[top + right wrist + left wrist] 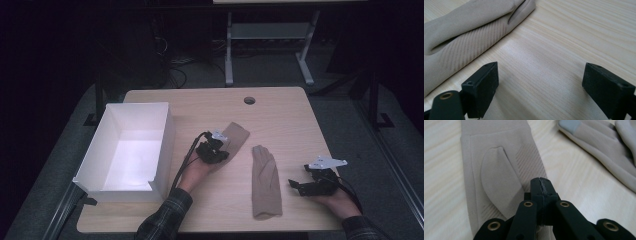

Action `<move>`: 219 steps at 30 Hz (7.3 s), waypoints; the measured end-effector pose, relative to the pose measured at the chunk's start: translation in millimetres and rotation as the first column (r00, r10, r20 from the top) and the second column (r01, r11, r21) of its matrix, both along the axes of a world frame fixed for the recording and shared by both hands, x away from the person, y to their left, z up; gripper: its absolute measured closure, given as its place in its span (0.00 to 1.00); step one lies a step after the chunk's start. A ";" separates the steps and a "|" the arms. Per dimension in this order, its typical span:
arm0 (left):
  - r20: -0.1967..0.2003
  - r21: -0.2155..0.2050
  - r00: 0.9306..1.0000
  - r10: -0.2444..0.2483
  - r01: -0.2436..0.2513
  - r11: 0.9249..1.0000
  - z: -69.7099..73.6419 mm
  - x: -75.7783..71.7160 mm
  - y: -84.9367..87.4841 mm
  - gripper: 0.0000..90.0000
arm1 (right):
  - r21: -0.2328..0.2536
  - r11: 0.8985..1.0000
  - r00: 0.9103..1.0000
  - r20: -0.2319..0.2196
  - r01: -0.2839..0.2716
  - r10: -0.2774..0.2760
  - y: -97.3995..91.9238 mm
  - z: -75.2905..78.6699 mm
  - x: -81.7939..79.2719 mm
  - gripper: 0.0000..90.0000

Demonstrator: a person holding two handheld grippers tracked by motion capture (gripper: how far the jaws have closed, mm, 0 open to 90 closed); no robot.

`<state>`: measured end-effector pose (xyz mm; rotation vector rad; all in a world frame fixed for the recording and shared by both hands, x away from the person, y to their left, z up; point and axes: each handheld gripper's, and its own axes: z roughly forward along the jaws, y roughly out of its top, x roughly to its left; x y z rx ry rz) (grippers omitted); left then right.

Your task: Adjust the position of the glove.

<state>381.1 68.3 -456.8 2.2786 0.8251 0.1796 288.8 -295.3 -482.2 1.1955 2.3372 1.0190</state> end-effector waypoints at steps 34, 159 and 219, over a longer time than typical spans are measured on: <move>-0.027 -0.002 1.000 0.010 -0.010 1.000 14.5 -58.1 34.2 0.96 | 0.000 1.000 1.000 -0.001 0.000 0.000 0.0 0.1 0.0 0.15; 0.002 0.077 0.999 0.040 -0.040 0.996 -0.5 14.2 -3.6 1.00 | 0.002 1.000 1.000 -0.005 0.001 -0.001 1.6 0.1 0.5 0.15; -0.009 -0.013 0.996 -0.093 0.093 0.996 16.3 -109.8 36.8 0.82 | 0.001 1.000 1.000 0.002 -0.005 0.005 6.7 0.0 3.5 0.15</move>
